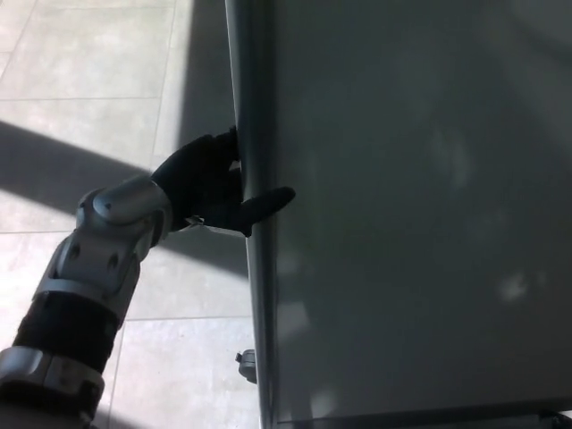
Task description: A white board is being place on the right hand side and parallel to the robot and the robot uses its left hand to grab on the leftside of the whiteboard and drag the whiteboard from the right hand side to the left hand side
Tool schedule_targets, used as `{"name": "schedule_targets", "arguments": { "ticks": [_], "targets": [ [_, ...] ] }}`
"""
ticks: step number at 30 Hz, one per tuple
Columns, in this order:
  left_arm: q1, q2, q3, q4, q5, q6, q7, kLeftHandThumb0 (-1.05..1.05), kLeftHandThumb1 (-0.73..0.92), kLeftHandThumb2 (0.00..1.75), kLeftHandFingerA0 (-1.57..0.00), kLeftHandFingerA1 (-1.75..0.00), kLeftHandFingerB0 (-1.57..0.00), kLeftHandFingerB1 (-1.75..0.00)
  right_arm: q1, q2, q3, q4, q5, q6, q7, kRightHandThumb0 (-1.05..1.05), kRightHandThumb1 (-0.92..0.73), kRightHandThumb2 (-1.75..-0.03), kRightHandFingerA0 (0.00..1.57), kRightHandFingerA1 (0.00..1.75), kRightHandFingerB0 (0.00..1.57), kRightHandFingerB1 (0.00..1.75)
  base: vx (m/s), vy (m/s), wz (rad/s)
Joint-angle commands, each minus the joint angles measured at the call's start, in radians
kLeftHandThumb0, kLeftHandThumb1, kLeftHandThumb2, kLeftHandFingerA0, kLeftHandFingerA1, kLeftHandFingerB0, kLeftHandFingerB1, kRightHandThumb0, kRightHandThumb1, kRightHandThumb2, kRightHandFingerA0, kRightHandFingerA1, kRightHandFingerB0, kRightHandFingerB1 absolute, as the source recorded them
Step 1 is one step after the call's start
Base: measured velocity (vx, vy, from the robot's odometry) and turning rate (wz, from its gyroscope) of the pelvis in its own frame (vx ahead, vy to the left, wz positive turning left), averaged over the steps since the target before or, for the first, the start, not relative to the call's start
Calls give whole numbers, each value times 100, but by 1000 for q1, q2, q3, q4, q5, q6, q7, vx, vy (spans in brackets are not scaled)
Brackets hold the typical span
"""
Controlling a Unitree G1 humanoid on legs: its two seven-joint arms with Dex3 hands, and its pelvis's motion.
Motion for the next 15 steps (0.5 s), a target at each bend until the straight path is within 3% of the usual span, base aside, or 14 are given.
{"name": "schedule_targets", "arguments": {
  "ticks": [1, 2, 3, 4, 9, 10, 11, 12, 13, 14, 15],
  "targets": [
    [-21, -45, -28, 46, 51, -19, 58, -74, 41, 87, 0, -15, 0, -10, 1, -16, 6, 1, -13, -5, -1, -64, -74, -93, 19, 44, 10, 39, 0, 0, 0],
    [-22, -54, -28, 49, 49, -14, 63, -90, 54, 64, 0, -23, 0, -16, 1, -16, 7, 2, -14, -6, -3, -64, -73, -93, 20, 44, 10, 40, 0, 0, 0],
    [-23, -58, -28, 51, 48, -12, 65, -90, 54, 64, 0, -23, 0, -16, 2, -15, 8, 2, -14, -6, -4, -64, -73, -93, 20, 44, 10, 40, 0, 0, 0],
    [-20, -60, -28, 50, 49, -14, 68, -74, 41, 87, 0, -15, 0, -11, 2, -12, 2, 3, -6, -9, 5, -64, -73, -92, 20, 45, 11, 40, 0, 0, 0],
    [-19, -102, -22, 54, 45, 13, 108, -74, 41, 87, 0, -18, 0, -11, 8, -13, 3, 3, -7, -12, 6, -64, -73, -92, 21, 45, 11, 40, 0, 0, 0],
    [-18, -111, -18, 61, 44, 3, 116, -74, 43, 86, -4, -22, -3, -11, 7, -14, 4, 2, -8, -14, 4, -59, -89, -65, 29, 35, 17, 29, 0, 0, 0],
    [-12, -134, 7, 65, 19, 9, 136, -73, 49, 55, -15, -29, -4, -22, 6, -14, 7, 2, -12, -12, 0, -58, -89, -65, 29, 35, 17, 29, 0, 0, 0],
    [-10, -145, 20, 68, 10, 12, 145, -73, 49, 55, -15, -29, -4, -22, 5, -15, 8, 1, -14, -12, -2, -58, -89, -65, 29, 35, 17, 29, 0, 0, 0],
    [1, -152, 4, 62, 55, -27, 206, -74, 44, 77, -30, -45, -17, -38, 4, -14, 7, 1, -11, -14, 4, -58, -89, -65, 29, 35, 17, 29, 0, 0, 0],
    [7, -166, 8, 67, 72, -52, 260, -48, 54, 57, -60, -100, -51, -101, 3, -14, 6, 1, -10, -13, 6, -64, -73, -93, 21, 45, 11, 40, 0, 0, 0],
    [15, -186, 13, 77, 94, -96, 342, -59, 46, 74, -77, -132, -72, -128, 0, -13, 6, 2, -9, -11, 10, -64, -73, -93, 21, 45, 11, 40, 0, 0, 0]
  ]
}}
